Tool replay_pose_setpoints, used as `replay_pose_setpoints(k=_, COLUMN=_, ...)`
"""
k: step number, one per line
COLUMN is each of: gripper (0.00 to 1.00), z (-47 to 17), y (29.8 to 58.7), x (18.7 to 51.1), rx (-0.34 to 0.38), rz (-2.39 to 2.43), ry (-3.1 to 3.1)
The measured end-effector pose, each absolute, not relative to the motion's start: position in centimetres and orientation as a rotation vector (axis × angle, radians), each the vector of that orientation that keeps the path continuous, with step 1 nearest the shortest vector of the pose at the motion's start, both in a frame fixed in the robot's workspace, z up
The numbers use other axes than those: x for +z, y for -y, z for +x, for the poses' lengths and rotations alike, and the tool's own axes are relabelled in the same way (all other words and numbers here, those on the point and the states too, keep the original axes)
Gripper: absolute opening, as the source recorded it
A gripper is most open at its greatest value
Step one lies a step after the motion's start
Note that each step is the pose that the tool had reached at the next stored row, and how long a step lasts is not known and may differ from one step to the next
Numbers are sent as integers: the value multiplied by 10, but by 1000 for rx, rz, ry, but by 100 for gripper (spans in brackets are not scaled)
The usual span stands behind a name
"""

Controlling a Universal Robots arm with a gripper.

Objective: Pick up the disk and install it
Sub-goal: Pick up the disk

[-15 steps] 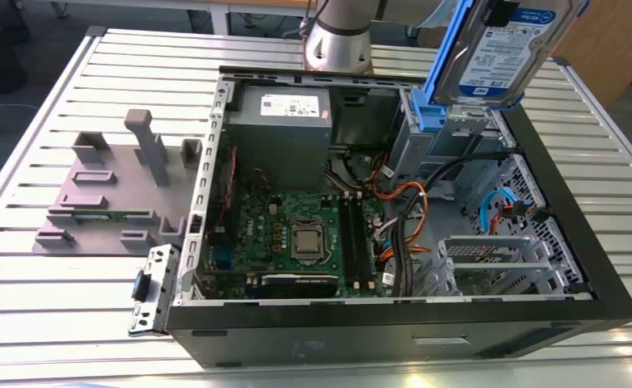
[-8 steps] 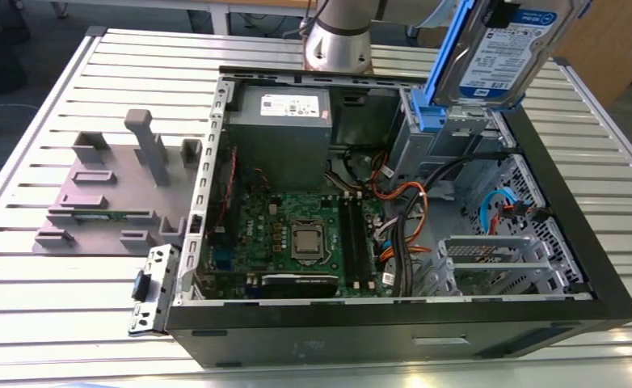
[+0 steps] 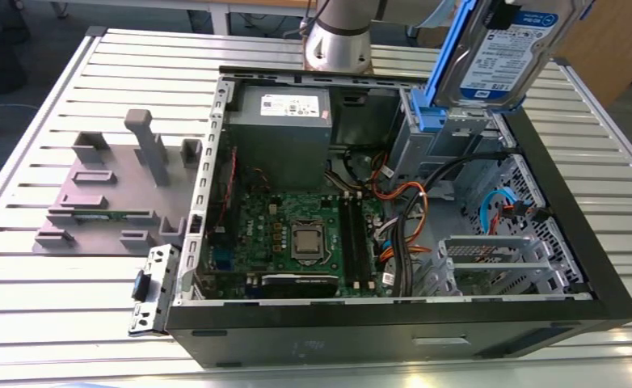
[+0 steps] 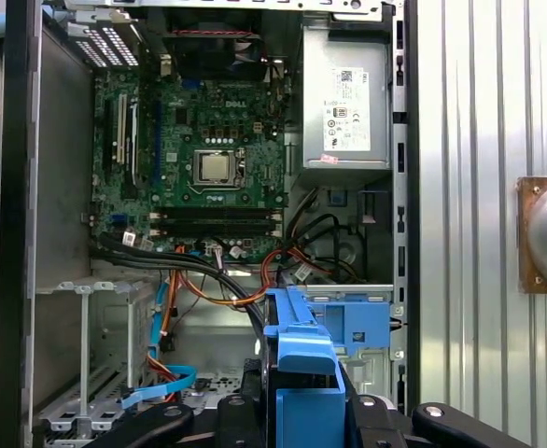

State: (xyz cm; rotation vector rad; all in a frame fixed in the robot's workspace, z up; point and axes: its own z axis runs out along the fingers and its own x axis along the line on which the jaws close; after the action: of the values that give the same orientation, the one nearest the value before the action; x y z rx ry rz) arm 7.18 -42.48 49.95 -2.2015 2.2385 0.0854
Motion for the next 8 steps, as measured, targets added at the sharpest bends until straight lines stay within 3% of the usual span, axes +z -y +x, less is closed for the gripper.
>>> replay_pose_setpoints(k=8, gripper=37, z=72, y=427, x=499, rx=85, rz=-2201, ry=-2238)
